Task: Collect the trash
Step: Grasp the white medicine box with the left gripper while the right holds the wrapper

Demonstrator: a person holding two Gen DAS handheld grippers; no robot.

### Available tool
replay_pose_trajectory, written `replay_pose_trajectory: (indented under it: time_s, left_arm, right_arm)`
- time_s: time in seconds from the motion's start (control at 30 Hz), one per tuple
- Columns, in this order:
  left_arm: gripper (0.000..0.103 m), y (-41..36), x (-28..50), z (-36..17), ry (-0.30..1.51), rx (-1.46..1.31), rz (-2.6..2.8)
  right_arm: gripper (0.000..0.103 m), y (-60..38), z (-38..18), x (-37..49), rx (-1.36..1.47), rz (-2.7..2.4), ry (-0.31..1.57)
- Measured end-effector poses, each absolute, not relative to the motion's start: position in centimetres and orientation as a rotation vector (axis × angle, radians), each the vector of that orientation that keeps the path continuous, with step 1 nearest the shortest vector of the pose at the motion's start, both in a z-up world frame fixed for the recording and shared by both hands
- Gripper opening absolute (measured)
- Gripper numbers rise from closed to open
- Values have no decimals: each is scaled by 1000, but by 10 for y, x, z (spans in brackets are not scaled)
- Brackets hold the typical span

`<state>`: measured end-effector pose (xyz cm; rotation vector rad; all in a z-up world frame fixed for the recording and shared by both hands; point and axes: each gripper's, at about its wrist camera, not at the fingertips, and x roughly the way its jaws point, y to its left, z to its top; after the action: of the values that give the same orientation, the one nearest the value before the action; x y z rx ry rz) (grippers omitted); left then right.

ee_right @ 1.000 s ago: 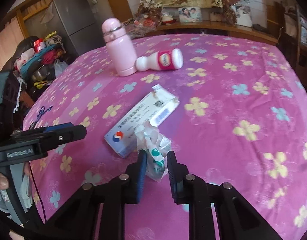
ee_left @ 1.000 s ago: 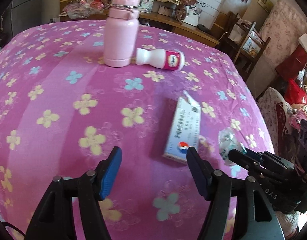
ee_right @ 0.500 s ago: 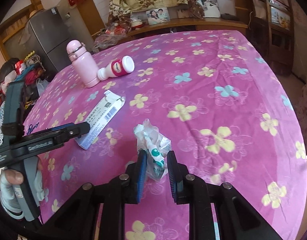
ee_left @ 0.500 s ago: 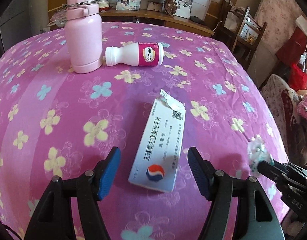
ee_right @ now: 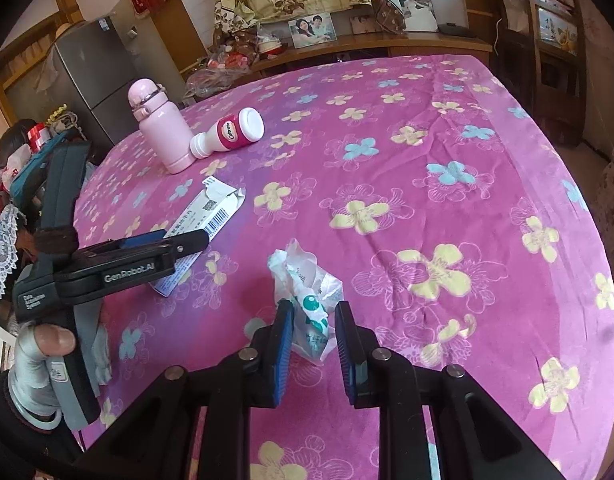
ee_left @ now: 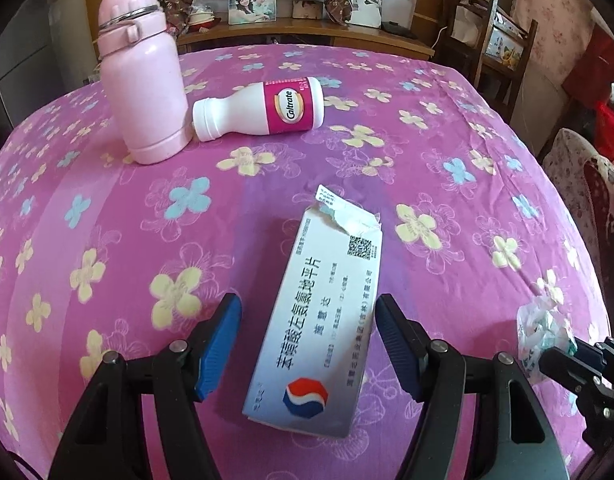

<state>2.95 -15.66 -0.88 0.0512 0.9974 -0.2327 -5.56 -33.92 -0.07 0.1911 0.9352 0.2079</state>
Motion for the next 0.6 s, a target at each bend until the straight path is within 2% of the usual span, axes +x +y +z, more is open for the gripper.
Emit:
replay_pose_trajectory:
  time_s: [0.47, 0.53, 0.6]
  left_arm:
    - [69, -162, 35, -10, 992, 96, -249]
    - [51, -161, 29, -9, 980, 111, -261]
    - [51, -157, 26, -8, 984, 99, -282]
  right_arm:
    - [26, -334, 1, -58, 188, 252, 956]
    - [26, -334, 0, -59, 189, 249, 959]
    - [26, -334, -1, -59, 192, 247, 960]
